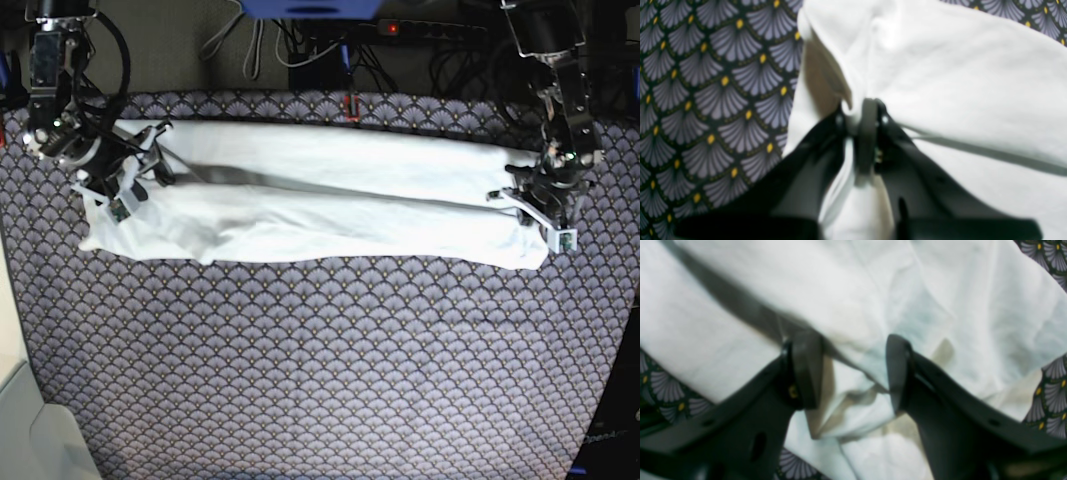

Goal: Fold the T-shirt properly
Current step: 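Hold both shirt ends with both grippers, adjusting the long fold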

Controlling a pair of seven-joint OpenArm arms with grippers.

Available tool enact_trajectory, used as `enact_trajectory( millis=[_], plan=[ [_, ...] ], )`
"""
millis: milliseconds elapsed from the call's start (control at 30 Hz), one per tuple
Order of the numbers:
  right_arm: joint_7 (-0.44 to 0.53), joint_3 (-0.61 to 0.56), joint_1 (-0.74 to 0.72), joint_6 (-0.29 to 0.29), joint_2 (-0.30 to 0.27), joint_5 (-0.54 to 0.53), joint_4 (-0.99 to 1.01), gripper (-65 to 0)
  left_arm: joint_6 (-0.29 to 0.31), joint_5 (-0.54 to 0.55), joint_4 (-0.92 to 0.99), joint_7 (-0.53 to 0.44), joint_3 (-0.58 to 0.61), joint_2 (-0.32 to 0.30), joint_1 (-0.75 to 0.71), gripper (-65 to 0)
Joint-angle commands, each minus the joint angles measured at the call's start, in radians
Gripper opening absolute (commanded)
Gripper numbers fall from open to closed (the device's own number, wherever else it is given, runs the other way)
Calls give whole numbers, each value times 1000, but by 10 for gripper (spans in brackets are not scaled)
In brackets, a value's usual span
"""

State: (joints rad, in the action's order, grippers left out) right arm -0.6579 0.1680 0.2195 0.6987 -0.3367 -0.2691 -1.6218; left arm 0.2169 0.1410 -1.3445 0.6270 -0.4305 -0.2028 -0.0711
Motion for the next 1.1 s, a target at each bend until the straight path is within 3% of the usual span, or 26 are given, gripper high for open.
enact_trajectory(
  millis=[0,367,433,600,700,800,1067],
  plan=[
    [19,9,-10,-1,-17,-8,-13,-336,-26,-53,6,75,-8,-11,-11,-646],
    [19,5,-10,-1,-17,-8,-13,-336,-34,-53,-34,77,-11,-20,-16,-627],
    [19,3,-10,-1,-17,-8,-13,-336,-29,-53,-69,77,-11,-22,-32,-560],
    [19,3,-9,-1,-17,-8,-13,-336,-26,-53,-145,77,-11,-20,-55,-319],
    [19,3,-9,-1,-17,-8,-13,-336,-26,-53,-140,77,-9,-20,-48,-226],
    [19,3,-5,-1,-25,-8,-13,-336,-26,-53,-131,77,-9,-20,-39,-185],
    [19,3,-7,-1,-42,-8,-11,-336,-26,-53,-66,77,-8,-13,-11,-187]
  ],
)
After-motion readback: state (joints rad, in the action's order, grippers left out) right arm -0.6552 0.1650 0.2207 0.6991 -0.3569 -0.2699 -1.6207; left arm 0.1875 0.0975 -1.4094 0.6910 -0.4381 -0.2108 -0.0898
